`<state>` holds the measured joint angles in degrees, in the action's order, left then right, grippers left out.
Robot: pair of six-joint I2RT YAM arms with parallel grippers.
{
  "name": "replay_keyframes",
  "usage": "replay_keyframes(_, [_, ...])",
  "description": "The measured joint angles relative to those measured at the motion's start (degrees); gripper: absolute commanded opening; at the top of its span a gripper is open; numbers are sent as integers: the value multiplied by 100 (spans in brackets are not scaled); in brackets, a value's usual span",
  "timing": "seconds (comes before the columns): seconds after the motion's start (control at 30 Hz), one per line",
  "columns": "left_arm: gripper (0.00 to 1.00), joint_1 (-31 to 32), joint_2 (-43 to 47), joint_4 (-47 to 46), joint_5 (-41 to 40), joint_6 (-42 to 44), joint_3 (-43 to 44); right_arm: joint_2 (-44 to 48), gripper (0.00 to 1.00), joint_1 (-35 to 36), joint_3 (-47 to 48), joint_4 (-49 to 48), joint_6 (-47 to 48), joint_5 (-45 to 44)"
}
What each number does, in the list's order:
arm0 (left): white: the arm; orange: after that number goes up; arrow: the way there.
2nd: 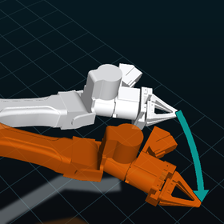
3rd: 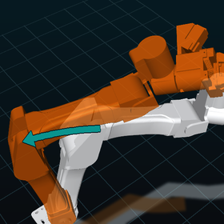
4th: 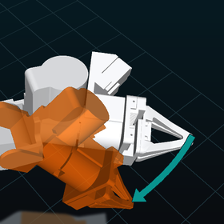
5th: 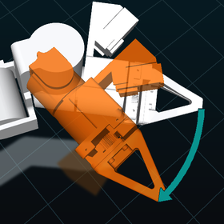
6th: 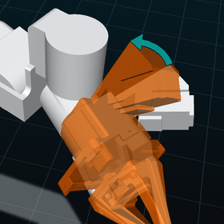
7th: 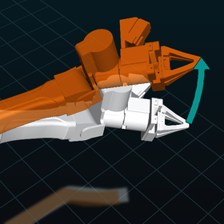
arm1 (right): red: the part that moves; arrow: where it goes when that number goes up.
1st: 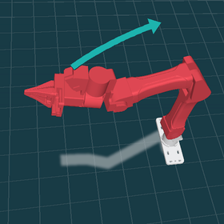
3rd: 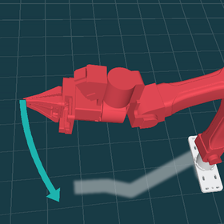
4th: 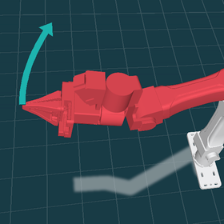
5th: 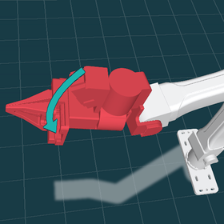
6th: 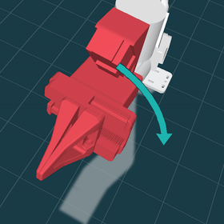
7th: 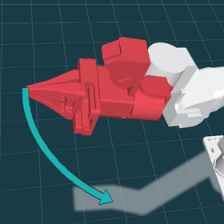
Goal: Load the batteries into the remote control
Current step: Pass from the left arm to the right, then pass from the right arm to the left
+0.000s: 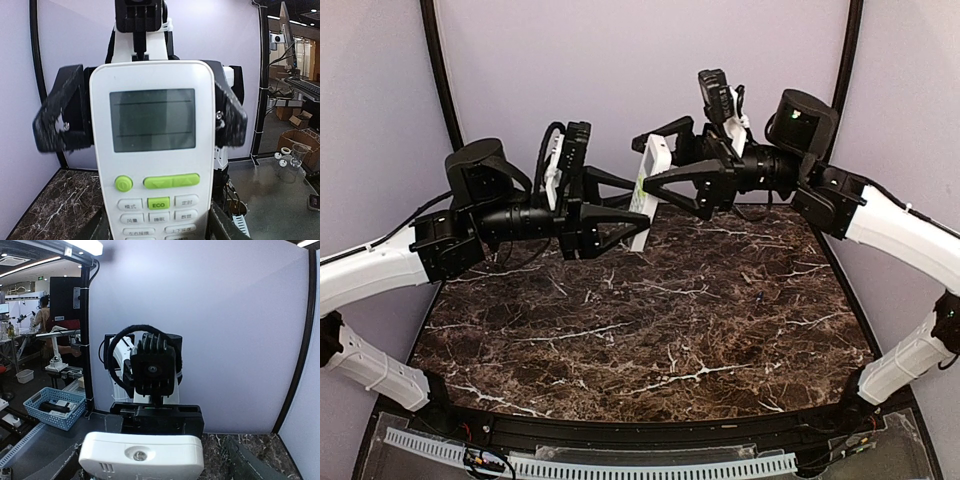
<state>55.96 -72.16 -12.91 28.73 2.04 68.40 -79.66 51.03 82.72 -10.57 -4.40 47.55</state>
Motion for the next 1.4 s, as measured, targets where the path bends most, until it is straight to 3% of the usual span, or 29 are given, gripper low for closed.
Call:
replay_keyframes(0.37, [0,20,17,-234,-52,52,-184,-155,18,125,0,297,186,138])
replay_keyframes(0.43, [30,20,22,-243,-55,52,-192,-157,12,127,0,313,188,140])
replay_keyframes(0.47, [59,20,22,-243,-68,52,-199,-155,1,127,4,334,195,133])
replay_keyframes(0.53, [79,20,22,-247,-125,33,-212,-157,0,129,37,439,208,24])
replay_keyframes(0.57, [81,20,22,-249,-195,72,-219,-157,0,144,85,560,181,-118])
replay_keyframes(0.83, [81,20,4,31,-1937,164,-223,-269,0,195,791,1810,-809,-3893])
replay_keyframes(1.07, [79,46,-551,610,-2745,179,212,-433,0,229,791,2131,-1335,-5115])
replay_keyframes(1.1, [76,48,-621,673,-2817,175,262,-463,0,243,791,2138,-1373,-5206])
replay_keyframes(1.2, [55,52,-828,813,-2986,103,448,-511,0,297,791,2151,-1421,-5322])
replay_keyframes(1.4, [30,52,-988,837,-3139,-66,636,-525,0,385,791,2177,-1434,-5318])
